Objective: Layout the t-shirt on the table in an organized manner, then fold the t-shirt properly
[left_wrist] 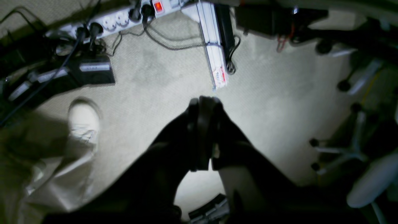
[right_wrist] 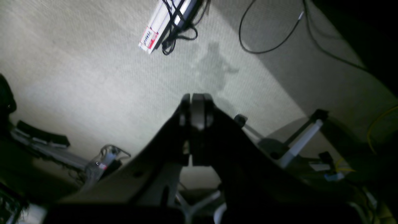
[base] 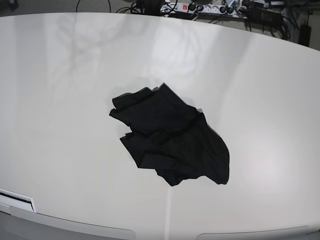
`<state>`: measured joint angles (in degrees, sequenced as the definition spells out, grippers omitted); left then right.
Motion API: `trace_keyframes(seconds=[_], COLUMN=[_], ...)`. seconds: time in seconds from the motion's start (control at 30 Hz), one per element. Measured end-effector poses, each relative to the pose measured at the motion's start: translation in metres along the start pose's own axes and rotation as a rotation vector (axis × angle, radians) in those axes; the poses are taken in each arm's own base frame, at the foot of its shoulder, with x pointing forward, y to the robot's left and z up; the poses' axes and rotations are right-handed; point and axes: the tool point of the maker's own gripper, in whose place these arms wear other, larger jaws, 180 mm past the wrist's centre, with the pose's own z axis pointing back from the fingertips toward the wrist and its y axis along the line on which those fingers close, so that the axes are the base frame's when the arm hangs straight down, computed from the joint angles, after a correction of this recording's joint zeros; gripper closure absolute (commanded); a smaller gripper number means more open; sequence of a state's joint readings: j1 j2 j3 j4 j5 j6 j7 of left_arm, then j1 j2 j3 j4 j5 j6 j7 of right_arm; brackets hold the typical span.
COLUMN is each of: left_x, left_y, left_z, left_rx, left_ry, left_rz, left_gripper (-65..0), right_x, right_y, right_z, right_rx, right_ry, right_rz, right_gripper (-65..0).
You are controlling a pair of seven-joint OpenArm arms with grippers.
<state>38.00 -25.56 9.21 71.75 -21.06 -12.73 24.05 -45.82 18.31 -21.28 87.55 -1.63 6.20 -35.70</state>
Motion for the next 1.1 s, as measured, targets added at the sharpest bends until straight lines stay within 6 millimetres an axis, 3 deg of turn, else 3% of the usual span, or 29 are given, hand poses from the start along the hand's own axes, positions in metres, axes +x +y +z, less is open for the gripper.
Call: trace_keyframes(seconds=[0.1,0.2,0.33,0.53,0.7,0.83,1.0,1.1], left_x=[0.017,0.044,0.071,0.131,0.173,0.223,0.285,0.305], left_y=[-0.006,-0.016,-0.014,-0.01,-0.011,0.0,0.004,0.011], left_z=[0.022,0.051,0.09,0.137,0.15,0.166,0.191,0.183], left_rx=[0.003,-0.02,-0.021,-0.011,-0.009,0.025,0.045,0.043], left_ry=[-0.056,-0.164,-0.275,-0.462,-0.572,-0.692,-0.846,-0.849], left_rz=[-0.001,-0.03,0.007,-0.021,-0.064,-0.113,-0.17,-0.179], left_gripper=[0.0,0.0,0.0,0.0,0.0,0.0,0.0,0.0], right_x=[0.014,0.031,0.052,0.111,0.152,0.191,0.204,0.208], right_y=[0.004,-0.005,-0.012,-0.045,-0.055,-0.08,-0.09,-0.09], right_z=[0.034,0.074,0.121,0.186,0.199,0.219,0.228,0.231], right_rx=[-0.031,-0.131,-0.219,-0.391,-0.422,-0.509,-0.545,-0.549], right_ry=[-0.059,-0.136,-0.241,-0.469,-0.616,-0.743,-0.787,-0.807], right_rz=[-0.014,0.012,0.025,0.031,0.103,0.108,0.095,0.093], right_gripper=[0.0,0.0,0.0,0.0,0.0,0.0,0.0,0.0])
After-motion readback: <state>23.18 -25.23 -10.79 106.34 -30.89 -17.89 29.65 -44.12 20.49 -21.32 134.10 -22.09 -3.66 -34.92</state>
